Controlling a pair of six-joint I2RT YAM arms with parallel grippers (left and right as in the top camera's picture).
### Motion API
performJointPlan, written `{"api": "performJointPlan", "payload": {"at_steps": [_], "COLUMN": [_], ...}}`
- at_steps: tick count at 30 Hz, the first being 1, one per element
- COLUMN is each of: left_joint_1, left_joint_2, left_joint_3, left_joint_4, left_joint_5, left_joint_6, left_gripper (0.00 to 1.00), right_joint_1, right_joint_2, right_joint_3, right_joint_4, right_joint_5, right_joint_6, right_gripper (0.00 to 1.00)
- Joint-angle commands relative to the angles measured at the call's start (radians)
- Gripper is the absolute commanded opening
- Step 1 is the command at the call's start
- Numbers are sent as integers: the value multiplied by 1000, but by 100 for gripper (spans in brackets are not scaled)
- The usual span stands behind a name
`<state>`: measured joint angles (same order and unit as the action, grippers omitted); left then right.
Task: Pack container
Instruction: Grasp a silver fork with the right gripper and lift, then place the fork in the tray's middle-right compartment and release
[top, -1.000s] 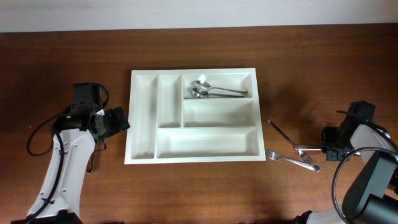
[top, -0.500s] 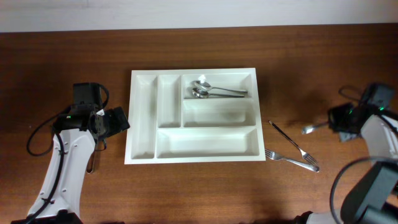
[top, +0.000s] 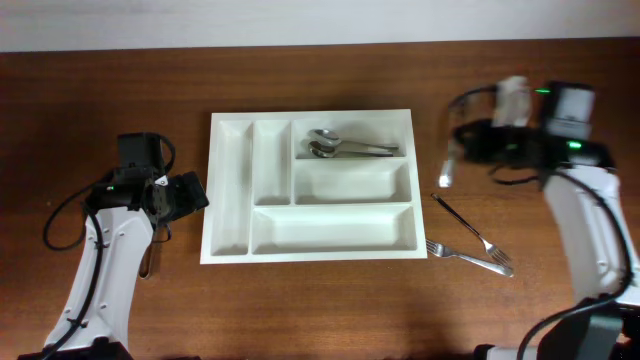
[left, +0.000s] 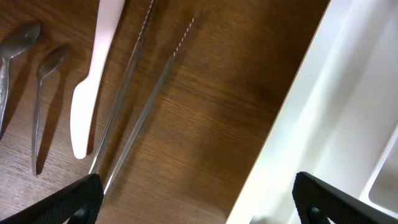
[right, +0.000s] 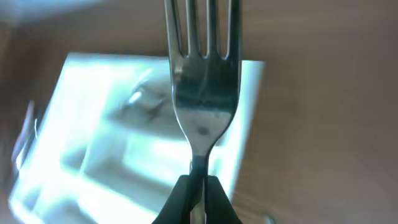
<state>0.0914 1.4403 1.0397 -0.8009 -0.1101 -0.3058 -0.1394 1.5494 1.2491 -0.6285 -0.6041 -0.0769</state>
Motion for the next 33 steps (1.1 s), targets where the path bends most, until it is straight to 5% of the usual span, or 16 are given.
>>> {"api": "performJointPlan", "payload": {"at_steps": [1, 6, 13, 28, 33], "left_joint_1": [3, 3, 3, 3, 3], "left_joint_2": [3, 3, 3, 3, 3], "left_joint_3": [19, 19, 19, 19, 19], "left_joint_4": [0, 0, 0, 0, 0], "left_joint_5": [-11, -11, -11, -11, -11], "left_joint_6": [12, 12, 12, 12, 12], "left_gripper": [99, 99, 99, 99, 99], "right_joint_1": [142, 301, 403, 451, 492], "right_joint_2": [-6, -4, 54, 264, 264], "right_joint_3": [13, 13, 13, 13, 13], "right_joint_4": [2, 20, 22, 72, 72], "right_joint_5": [20, 192, 252, 303, 332], "right_joint_6": [-456, -795, -1048, -1070, -1022], "right_gripper": [4, 4, 4, 5, 22]}}
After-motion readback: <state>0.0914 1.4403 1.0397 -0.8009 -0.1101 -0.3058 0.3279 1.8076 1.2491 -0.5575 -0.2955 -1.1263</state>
